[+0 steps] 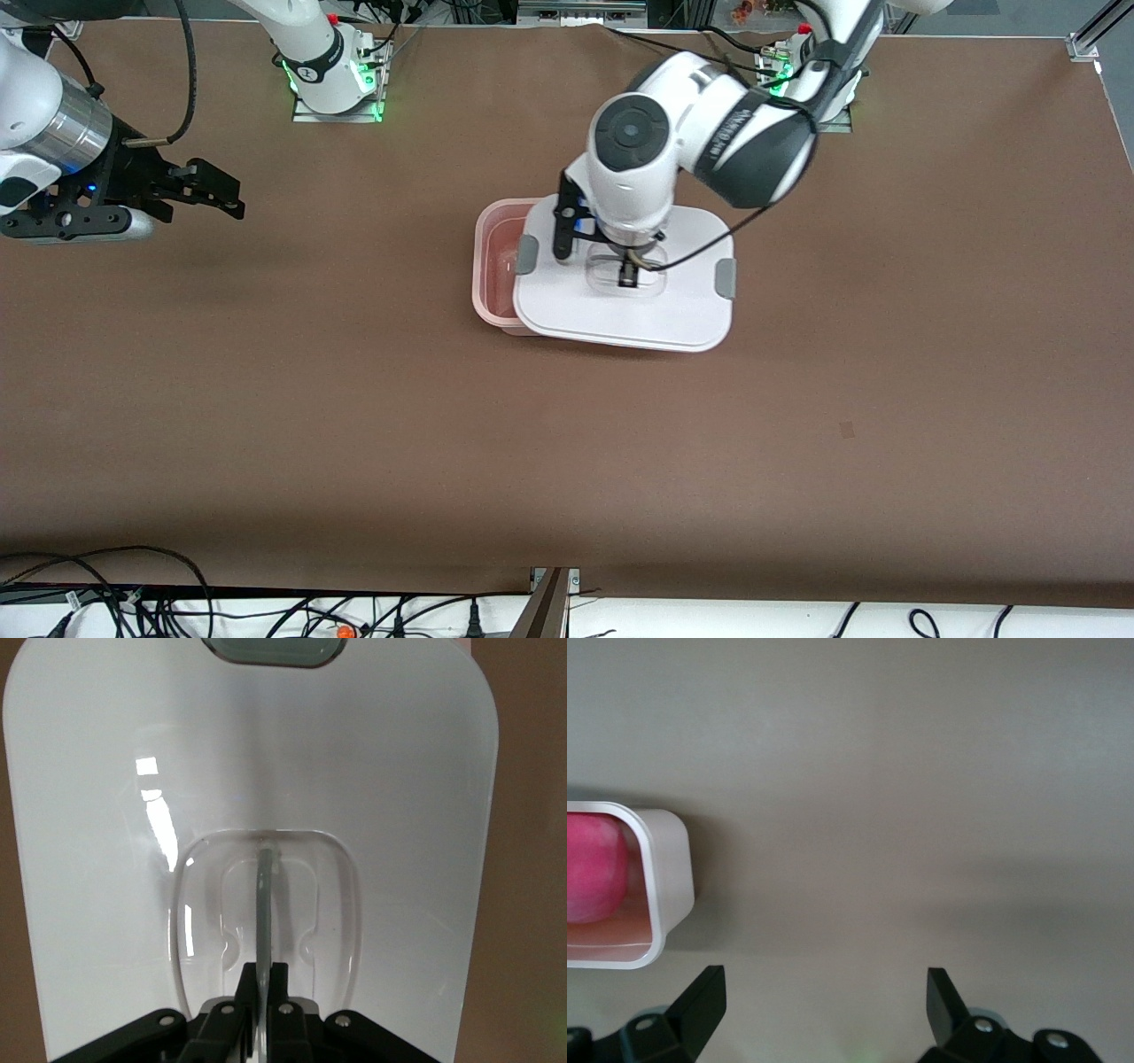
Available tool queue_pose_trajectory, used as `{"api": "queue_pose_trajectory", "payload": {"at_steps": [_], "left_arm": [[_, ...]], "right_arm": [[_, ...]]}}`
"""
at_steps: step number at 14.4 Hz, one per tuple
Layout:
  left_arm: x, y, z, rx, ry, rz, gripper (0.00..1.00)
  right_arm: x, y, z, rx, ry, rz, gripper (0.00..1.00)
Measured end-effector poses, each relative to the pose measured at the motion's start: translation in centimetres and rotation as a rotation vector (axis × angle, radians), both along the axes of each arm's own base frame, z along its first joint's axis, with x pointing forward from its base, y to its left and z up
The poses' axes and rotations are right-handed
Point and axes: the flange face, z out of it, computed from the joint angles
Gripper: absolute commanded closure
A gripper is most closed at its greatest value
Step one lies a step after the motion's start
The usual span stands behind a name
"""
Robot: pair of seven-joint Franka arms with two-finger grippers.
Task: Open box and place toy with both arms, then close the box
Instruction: 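Lower the lid onto the box with the left gripper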
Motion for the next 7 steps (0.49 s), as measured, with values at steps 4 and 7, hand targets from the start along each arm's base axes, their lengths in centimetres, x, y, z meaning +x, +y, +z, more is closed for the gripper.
{"api": "queue_pose_trajectory", "payload": {"at_steps": [4, 7], "left_arm": [[-1.1, -2.8, -2.6, -0.009, -0.012, 0.006, 1.00], [-2.4, -4.8, -4.6, -0.007, -0.011, 0.008, 1.00]], "right_arm": [[0.1, -0.8, -0.1, -0.015, 0.000, -0.008, 0.00], [0.1, -1.1, -0.1, -0.042, -0.006, -0.003, 0.00]]}}
